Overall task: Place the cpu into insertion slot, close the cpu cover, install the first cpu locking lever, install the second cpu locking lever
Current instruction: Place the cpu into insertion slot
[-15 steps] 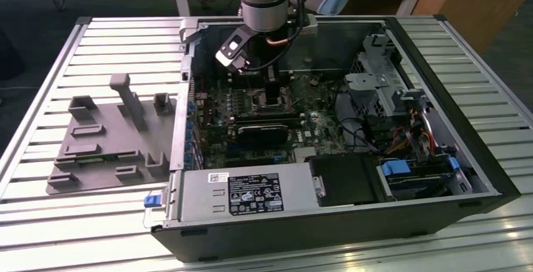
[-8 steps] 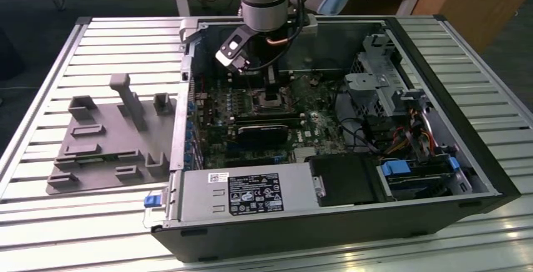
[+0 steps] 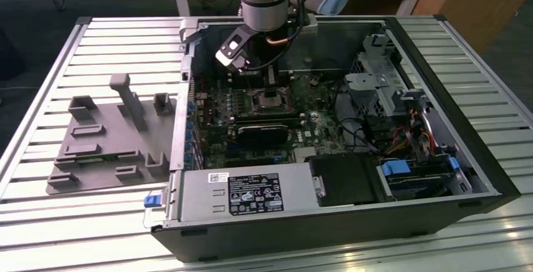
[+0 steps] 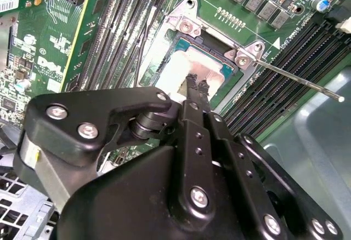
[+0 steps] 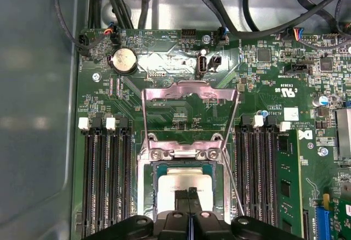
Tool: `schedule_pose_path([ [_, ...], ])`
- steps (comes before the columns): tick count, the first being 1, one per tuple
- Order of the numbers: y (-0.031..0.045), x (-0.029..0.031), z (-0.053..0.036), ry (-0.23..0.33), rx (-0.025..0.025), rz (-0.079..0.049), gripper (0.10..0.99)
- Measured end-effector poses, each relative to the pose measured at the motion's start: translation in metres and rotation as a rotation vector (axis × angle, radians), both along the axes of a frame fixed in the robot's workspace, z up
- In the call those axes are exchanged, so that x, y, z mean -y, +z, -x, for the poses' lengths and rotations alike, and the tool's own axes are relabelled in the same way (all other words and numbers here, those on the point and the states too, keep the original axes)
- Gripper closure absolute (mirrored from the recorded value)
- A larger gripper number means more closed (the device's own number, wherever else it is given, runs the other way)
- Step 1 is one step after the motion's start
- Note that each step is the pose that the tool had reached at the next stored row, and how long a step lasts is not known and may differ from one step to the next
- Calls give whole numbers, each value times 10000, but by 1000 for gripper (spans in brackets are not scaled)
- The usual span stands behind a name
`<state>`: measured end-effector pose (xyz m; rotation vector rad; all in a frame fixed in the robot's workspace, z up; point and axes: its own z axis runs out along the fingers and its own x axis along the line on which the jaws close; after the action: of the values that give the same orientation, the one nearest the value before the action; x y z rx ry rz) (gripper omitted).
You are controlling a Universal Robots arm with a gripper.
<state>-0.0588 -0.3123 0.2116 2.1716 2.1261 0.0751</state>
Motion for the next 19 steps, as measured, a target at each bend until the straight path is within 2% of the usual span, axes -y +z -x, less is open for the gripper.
schedule_pose_path([
  [7, 3, 0, -1, -8, -3, -11, 984],
  [15, -5, 1, -1, -538, -2, -102, 984],
  [19, -5, 1, -1, -569, -2, -103, 984],
])
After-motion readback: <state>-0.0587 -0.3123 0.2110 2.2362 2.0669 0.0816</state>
